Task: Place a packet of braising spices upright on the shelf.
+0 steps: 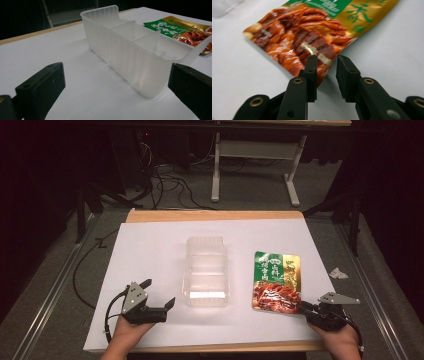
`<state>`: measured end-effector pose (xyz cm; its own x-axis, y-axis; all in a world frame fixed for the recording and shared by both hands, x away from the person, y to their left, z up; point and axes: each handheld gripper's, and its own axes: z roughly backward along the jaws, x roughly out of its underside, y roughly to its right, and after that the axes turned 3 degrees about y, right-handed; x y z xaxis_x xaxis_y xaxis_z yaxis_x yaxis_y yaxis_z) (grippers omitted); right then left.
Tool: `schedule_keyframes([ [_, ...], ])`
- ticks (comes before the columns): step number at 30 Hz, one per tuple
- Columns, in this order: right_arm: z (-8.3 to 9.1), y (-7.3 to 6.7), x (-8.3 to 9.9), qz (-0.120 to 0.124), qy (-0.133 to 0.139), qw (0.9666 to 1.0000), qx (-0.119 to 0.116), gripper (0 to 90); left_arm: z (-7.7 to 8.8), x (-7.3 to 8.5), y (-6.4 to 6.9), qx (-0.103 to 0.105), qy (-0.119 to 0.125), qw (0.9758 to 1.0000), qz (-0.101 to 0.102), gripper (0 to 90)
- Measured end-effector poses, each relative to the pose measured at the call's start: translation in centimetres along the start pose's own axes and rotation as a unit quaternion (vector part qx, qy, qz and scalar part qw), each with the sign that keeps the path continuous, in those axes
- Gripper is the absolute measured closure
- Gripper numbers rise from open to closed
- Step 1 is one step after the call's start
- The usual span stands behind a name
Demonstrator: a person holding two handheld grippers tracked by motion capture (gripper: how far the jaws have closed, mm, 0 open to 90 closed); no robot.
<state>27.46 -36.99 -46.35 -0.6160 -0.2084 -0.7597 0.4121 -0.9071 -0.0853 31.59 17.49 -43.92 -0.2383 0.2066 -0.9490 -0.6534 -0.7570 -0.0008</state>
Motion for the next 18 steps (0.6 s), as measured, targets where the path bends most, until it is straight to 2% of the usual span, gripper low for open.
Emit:
schedule_keyframes([
  [1, 0.0, 0.2, 0.0, -0.007, 0.007, 0.9999, 0.008, 68.2, 0.0, 0.0, 0.0, -0.001, 0.001, 1.0, 0.001, 1.7],
  [3, 0.2, 0.6, -0.3, -0.023, 0.022, 0.9995, 0.005, 67.1, 0.0, 0.0, 0.0, -0.001, -0.001, 1.0, -0.001, 1.7],
  [10, -0.3, 0.9, -1.4, -0.031, 0.058, 0.9978, 0.014, 56.8, -0.1, 0.0, 0.1, -0.001, -0.004, 1.0, -0.002, 1.7],
  [15, -0.9, 1.7, -2.1, -0.061, 0.084, 0.9945, 0.015, 50.7, -0.1, 0.1, 0.4, 0.002, -0.006, 1.0, -0.003, 1.7],
  [18, -1.6, 2.2, -2.6, -0.077, 0.091, 0.9928, 0.013, 48.5, -0.1, 0.1, 0.4, 0.005, -0.009, 0.9999, -0.008, 1.7],
])
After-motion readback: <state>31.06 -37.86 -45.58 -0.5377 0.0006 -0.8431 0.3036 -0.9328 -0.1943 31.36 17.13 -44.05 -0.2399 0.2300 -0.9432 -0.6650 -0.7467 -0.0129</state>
